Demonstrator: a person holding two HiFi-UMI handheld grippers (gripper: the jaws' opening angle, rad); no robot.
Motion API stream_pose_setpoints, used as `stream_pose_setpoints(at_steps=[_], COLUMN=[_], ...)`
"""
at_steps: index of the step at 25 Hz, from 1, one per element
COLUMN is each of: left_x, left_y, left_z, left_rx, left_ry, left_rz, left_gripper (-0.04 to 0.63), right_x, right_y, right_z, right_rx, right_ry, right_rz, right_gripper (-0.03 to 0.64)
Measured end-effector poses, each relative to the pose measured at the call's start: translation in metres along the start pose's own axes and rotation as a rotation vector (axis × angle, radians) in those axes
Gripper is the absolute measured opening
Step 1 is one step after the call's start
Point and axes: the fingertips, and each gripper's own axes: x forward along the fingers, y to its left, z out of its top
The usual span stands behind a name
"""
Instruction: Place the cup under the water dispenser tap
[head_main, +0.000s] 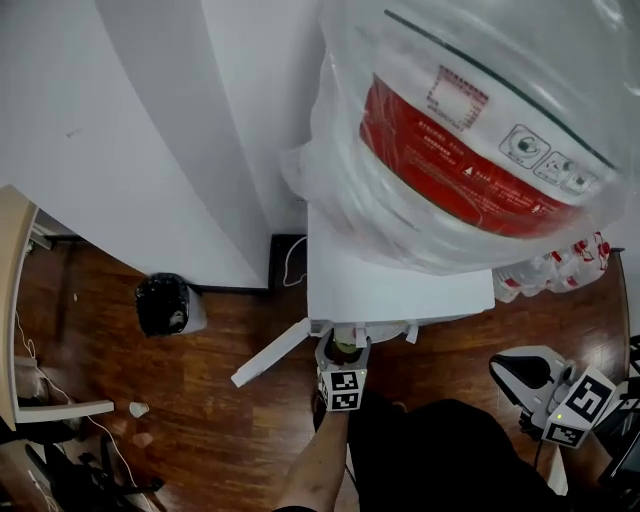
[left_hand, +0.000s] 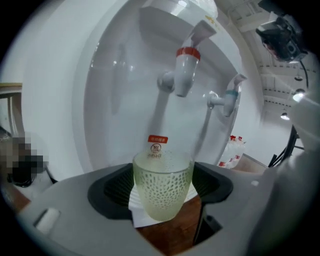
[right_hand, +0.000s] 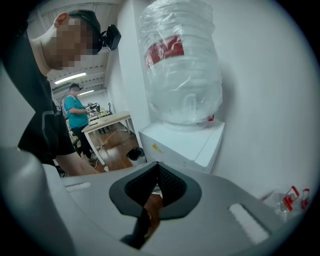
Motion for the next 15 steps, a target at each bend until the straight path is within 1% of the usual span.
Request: stream_pose_setpoints(at_steps=[2,4,8,10,11,13,15], left_x=[0.002,0.004,0.001,-0.003,-0.005,-0.007,-0.007], left_y=[0.002,-0.001,-0.012,-0.015,-0.015,-0.013,-0.011], left_z=[-0.003,-0.003,-0.008,-0.013,-0.014,-0.015,-0.016], left_rx=[0.005,0.034,0.161,0.200,0.195,0.162,0.157], left_ry=[-0.028,-0.041,-0.001,0.025,0.032,0.038,0.046], left_rz=[-0.007,-0.016,-0.035,-0.031,-0.023,-0.009,-0.001], left_gripper=[0.364,0.364,0.367,0.367,0.367,0.365,0.364], right_x=[0.012,0.023,0.035,0.035,0.034,0.031,0.027], right_y=[0.001,0.004,0.015,0.018,0.018,0.018,0.019], right_z=[-0.006,-0.008,-0.006,-0.002,-0.001,0.001,-0.001], right_rx=[0.002,-0.002,-0.011,-0.020,-0.020,-0.016,-0.014], right_ry=[0.011,0.022,0.028,0.025,0.024,0.026,0.032], right_rz=[0.006,0.027,0.072,0.073,0.071,0.069,0.069], right_gripper=[0.002,0.002,0.002,0.002,0.002,0.002,0.002])
